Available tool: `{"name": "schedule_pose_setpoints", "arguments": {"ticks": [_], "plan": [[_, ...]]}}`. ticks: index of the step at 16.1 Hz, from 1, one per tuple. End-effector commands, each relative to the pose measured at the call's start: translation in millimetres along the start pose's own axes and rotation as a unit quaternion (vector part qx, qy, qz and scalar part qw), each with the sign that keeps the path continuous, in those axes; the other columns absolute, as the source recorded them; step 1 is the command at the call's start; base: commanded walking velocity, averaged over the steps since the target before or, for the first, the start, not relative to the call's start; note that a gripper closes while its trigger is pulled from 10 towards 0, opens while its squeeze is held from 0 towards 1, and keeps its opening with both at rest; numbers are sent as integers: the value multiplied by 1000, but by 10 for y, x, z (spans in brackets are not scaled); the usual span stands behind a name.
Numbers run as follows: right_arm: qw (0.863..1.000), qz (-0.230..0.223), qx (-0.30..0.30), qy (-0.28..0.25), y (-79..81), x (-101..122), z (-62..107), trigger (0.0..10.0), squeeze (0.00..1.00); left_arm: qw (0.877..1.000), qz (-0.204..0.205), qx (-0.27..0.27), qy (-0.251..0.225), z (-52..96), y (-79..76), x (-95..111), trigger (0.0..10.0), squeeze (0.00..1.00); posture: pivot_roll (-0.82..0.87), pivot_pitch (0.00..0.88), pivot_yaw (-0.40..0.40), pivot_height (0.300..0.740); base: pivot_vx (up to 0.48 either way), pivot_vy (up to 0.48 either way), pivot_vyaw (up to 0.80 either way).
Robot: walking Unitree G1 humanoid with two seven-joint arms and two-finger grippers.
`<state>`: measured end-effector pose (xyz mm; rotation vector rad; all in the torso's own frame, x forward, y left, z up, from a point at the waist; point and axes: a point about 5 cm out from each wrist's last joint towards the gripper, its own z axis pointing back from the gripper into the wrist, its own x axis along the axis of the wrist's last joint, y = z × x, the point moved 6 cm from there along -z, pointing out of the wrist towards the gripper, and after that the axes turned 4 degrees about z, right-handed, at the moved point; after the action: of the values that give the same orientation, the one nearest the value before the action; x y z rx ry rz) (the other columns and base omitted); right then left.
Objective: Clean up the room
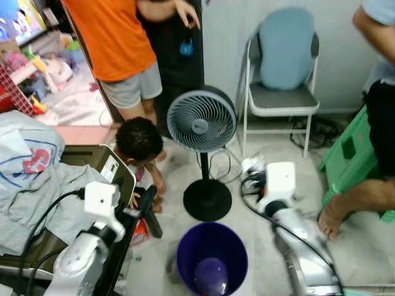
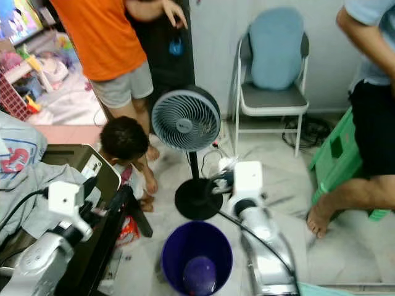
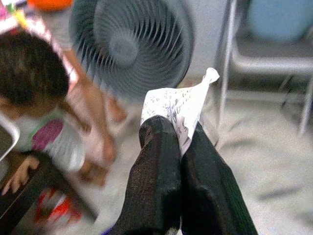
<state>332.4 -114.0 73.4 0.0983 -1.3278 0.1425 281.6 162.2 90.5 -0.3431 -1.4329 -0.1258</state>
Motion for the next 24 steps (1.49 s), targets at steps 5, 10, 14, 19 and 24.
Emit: {"name": "schedule_pose_setpoints", "arguments": {"ticks": [5,10,14,19,24], "plan": [[997,-10,29,66,492,-210,-208,10000,0,1000,-5,-22,13,55,-42,27,10000,0,-120,73,128,740,0,0,0],[993,-19,56,106,863,-336,-321,10000,0,999,-13,-25,27,126,7,34,10000,0,-103,88,124,740,0,0,0],[986,-25,97,132,1243,-489,-324,10000,0,999,-8,-37,37,176,-93,13,10000,0,-73,98,128,740,0,0,0],[984,-27,121,129,1532,-472,-351,10000,0,998,-19,-37,57,246,-39,-2,10000,0,-55,108,139,740,0,0,0],[980,-38,124,151,1676,-502,-365,10000,0,998,-18,-34,46,145,-34,54,10000,0,-47,103,109,740,0,0,0]]}}
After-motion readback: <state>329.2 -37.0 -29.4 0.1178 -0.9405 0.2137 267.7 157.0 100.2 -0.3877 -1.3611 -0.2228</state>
